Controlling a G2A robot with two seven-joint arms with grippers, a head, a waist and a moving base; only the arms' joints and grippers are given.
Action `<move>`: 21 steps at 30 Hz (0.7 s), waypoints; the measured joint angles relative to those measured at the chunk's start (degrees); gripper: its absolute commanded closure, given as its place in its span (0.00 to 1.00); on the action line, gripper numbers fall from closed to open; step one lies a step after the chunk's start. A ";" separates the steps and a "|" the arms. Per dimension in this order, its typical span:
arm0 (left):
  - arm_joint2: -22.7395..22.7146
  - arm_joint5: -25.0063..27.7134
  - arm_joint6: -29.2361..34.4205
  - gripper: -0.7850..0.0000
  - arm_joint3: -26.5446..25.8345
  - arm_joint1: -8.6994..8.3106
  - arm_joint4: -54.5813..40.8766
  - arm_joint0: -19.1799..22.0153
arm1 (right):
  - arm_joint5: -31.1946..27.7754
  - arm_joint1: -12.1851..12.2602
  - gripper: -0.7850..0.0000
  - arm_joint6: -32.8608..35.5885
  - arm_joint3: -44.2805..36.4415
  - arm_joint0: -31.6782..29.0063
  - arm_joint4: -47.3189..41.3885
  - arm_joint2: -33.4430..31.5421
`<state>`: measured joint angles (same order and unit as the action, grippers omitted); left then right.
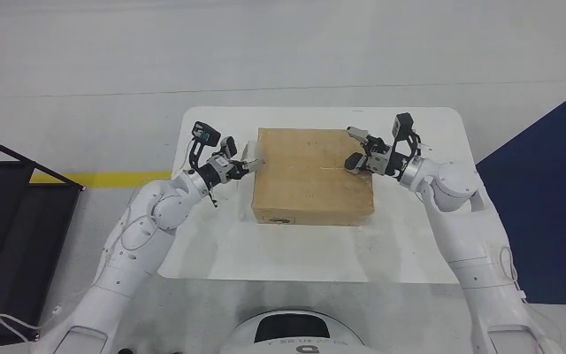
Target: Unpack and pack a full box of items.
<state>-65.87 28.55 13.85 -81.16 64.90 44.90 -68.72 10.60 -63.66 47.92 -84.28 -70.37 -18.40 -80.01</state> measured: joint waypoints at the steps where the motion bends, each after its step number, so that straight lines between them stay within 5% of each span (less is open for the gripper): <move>1: 0.35 -0.43 0.49 0.00 -0.54 0.08 0.23 0.30 | 0.00 0.00 0.00 0.00 0.00 0.00 0.00 0.00; 21: 10.33 -6.90 11.57 0.00 1.52 2.78 5.16 8.82 | 0.00 0.00 0.00 0.00 0.00 0.00 0.00 0.00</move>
<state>-55.54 21.65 25.42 -79.64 67.67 50.05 -59.90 10.60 -63.66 47.92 -84.28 -70.37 -18.40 -80.01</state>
